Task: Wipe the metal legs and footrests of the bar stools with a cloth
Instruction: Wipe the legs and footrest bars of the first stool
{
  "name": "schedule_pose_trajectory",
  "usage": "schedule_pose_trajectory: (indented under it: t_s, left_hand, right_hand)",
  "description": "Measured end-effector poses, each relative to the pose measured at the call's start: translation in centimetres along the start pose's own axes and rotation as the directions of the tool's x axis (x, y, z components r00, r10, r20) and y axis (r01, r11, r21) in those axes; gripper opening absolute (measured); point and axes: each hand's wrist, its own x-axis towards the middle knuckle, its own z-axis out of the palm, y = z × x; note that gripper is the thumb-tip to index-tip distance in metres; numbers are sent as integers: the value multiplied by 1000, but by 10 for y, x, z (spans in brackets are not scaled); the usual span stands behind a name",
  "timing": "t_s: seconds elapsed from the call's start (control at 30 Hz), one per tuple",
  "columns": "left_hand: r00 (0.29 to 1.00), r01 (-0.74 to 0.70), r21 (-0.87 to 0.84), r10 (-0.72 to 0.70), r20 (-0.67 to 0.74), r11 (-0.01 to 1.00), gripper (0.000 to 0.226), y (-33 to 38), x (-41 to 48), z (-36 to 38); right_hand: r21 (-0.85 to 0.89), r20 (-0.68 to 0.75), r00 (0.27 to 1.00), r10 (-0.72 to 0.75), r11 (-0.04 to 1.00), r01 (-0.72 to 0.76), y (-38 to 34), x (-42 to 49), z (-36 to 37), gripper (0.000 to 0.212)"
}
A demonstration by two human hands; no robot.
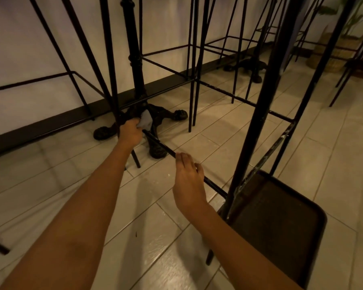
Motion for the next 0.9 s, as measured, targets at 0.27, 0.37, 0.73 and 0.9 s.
schedule_pose_trajectory:
  t_s: [0.27,0.37,0.73,0.9]
  left_hand:
    - [1000,18,-26,-18,3,999,32,6,-9,2]
    - [1000,14,-27,-15,-23,1000,30,8,-12,4]
    - [990,-97,48,91,109,994,35,16,-49,8]
    - [990,-94,90,84,110,991,38,17,-35,-15]
  right_hand:
    - [21,-3,1000,4,1000,-4,-3,0,-2,70]
    - [21,-11,1000,-2,1000,2,-2,0,-2,69]
    - [41,7,1000,4,999,-4,-2,-1,-3,67]
    - [-3,39,999,-5,1000,5,-1,-3,-5,69]
